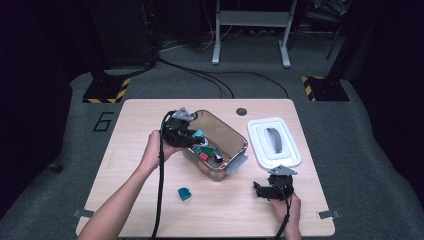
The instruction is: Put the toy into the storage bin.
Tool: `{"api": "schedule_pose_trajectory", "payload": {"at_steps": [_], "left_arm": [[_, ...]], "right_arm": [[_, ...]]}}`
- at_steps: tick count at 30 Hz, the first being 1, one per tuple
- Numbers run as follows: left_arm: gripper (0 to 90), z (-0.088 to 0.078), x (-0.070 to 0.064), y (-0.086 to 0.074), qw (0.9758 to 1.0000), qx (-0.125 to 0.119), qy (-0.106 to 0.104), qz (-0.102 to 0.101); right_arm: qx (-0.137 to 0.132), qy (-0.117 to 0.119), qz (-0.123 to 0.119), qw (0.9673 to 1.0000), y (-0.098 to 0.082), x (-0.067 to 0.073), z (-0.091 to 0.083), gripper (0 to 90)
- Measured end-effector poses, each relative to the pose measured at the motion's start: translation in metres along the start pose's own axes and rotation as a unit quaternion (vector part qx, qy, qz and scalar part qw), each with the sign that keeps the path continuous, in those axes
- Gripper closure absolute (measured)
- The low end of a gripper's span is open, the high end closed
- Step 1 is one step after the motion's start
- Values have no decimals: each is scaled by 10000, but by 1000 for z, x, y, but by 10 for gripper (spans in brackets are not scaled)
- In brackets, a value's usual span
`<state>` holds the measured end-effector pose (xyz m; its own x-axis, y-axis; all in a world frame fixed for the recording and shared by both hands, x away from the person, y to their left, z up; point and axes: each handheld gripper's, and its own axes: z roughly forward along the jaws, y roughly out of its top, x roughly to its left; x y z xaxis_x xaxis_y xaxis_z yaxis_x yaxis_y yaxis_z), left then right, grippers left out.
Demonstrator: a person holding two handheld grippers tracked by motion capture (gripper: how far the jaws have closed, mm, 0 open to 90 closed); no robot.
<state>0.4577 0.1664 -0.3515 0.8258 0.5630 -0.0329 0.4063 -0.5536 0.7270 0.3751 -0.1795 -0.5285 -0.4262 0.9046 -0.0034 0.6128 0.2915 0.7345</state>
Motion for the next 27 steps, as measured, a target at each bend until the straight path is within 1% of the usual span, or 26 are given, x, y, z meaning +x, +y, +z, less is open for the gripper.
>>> {"api": "schedule_pose_trajectory", "payload": {"at_steps": [3,4,5,7,8,9,11,12,15,16,21,23,27], "left_arm": [[675,9,-2,1,9999,64,-88,3],[675,13,-3,1,9998,94,-147,-35],[674,15,-3,2,9998,133,-157,-19],[674,21,-5,1,9996,180,-230,-59],[674,24,-7,1,9993,251,-264,-45],[674,26,-8,1,9992,270,-287,-57],[674,31,-11,-1,9986,341,-400,-87],[674,34,-12,-2,9983,400,-414,-52],[673,41,-17,-4,9973,510,-522,-73],[673,44,-18,-5,9968,571,-554,-37],[671,48,-19,-8,9956,627,-682,-119],[670,49,-20,-9,9948,644,-777,-169],[669,50,-21,-11,9940,659,-851,-182]], "right_arm": [[-1,7,-2,10000,0,0,0,100],[-5,-3,-12,10000,0,0,0,100],[0,-1,-1,10000,0,0,0,100],[2,-2,-8,10000,0,0,0,100],[-1,5,-4,10000,0,0,0,100],[0,5,-3,10000,0,0,0,100],[0,-3,-7,10000,0,0,0,100],[-1,6,-4,10000,0,0,0,100],[-3,-2,-2,10000,0,0,0,100],[-2,6,-4,10000,0,0,0,100],[-1,6,-1,10000,0,0,0,100],[0,-1,-8,10000,0,0,0,100],[-4,-3,-9,10000,0,0,0,100]]}}
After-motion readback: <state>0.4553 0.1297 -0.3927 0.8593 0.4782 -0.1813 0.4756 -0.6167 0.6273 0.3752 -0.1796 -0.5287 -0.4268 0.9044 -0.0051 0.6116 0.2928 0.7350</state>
